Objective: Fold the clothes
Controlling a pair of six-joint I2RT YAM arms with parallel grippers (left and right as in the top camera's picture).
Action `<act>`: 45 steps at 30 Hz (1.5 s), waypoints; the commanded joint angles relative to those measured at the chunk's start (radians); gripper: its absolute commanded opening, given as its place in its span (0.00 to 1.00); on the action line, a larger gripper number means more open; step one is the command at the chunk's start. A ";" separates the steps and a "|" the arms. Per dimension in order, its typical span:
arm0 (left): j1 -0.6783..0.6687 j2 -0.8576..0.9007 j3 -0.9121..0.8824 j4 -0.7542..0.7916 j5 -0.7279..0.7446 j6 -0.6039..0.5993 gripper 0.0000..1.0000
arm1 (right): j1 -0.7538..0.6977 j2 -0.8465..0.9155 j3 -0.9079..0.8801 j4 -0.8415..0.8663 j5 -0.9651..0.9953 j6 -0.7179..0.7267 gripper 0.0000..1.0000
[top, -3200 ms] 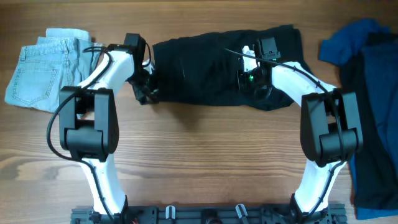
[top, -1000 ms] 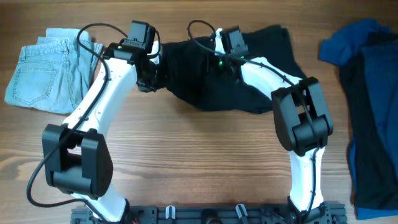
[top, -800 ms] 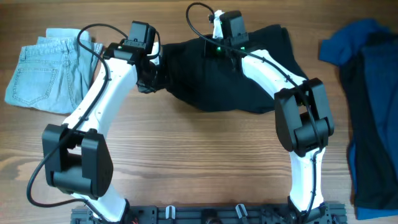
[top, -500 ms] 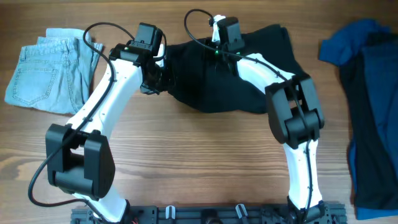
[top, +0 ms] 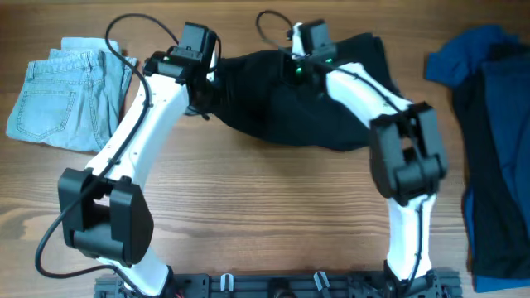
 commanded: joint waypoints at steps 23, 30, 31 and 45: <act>-0.008 -0.067 0.266 -0.056 -0.103 0.304 0.04 | 0.219 0.068 -0.033 0.053 -0.072 0.196 0.04; -0.110 -0.067 0.306 -0.114 -0.103 0.330 0.04 | 0.237 0.068 -0.031 0.094 -0.036 0.204 0.04; -0.137 -0.067 0.306 -0.121 -0.103 0.343 0.04 | 0.235 0.066 -0.029 0.113 -0.035 0.175 0.04; -0.326 -0.067 0.306 -0.142 -0.153 0.382 0.04 | -0.074 -0.067 -0.018 -0.176 -0.011 -0.028 0.04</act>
